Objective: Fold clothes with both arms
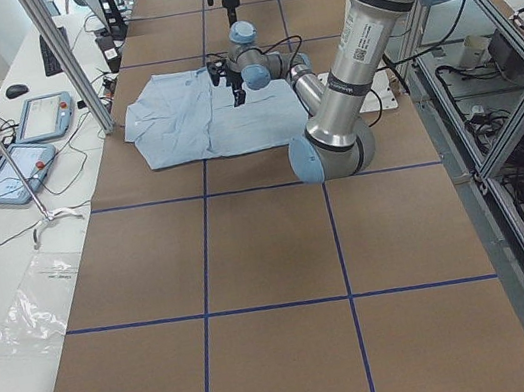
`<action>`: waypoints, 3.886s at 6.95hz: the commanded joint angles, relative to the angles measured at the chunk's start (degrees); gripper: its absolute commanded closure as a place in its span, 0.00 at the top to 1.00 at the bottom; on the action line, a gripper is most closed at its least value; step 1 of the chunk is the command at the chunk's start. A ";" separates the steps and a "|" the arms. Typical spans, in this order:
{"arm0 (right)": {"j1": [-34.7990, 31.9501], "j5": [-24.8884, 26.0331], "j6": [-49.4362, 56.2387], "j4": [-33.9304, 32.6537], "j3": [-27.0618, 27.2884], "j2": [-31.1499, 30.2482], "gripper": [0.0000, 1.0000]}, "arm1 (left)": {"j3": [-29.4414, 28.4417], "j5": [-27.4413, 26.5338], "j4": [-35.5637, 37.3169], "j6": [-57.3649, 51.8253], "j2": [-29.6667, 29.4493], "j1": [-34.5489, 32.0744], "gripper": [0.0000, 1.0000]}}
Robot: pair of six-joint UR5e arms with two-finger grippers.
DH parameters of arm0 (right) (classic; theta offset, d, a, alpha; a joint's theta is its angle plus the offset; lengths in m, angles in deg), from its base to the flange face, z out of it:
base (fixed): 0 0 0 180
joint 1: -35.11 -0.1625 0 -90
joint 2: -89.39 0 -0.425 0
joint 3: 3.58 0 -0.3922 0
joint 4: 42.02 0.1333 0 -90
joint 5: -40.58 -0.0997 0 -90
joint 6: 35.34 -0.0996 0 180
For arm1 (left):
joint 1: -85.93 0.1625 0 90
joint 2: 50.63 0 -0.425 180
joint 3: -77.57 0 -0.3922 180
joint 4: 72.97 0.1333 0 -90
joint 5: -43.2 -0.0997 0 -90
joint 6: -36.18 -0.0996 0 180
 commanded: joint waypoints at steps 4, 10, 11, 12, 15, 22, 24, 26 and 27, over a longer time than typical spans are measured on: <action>16.52 10.52 -15.10 1.40 5.28 -5.38 0.99 | 7.43 0.36 1.01 -0.06 5.16 2.87 1.00; 21.10 10.52 -15.10 0.69 3.18 -4.59 0.81 | 7.52 0.45 1.01 -0.06 5.07 2.87 1.00; 21.37 10.52 -15.10 0.69 2.65 -4.24 0.77 | 7.52 0.45 1.01 -0.06 5.16 2.87 1.00; 21.37 10.43 -15.10 0.69 2.73 -4.24 0.72 | 7.43 0.45 1.01 -0.06 5.16 2.87 1.00; 21.37 10.08 -15.01 0.69 2.64 -4.24 0.44 | 7.43 0.45 1.01 -0.06 5.25 2.87 1.00; 21.55 9.99 -15.01 0.69 2.38 -4.42 0.22 | 7.34 0.36 1.01 -0.06 5.16 2.87 1.00; 21.37 10.61 -15.10 0.69 2.90 -4.33 0.00 | 7.26 0.36 1.01 -0.06 5.25 2.87 1.00; 21.11 10.61 -15.10 0.78 3.61 -4.33 0.00 | 7.43 0.36 1.01 -0.06 5.86 2.87 1.00; 21.02 10.61 -15.10 0.78 3.96 -4.33 0.00 | 7.61 0.36 1.01 -0.06 6.04 2.87 0.99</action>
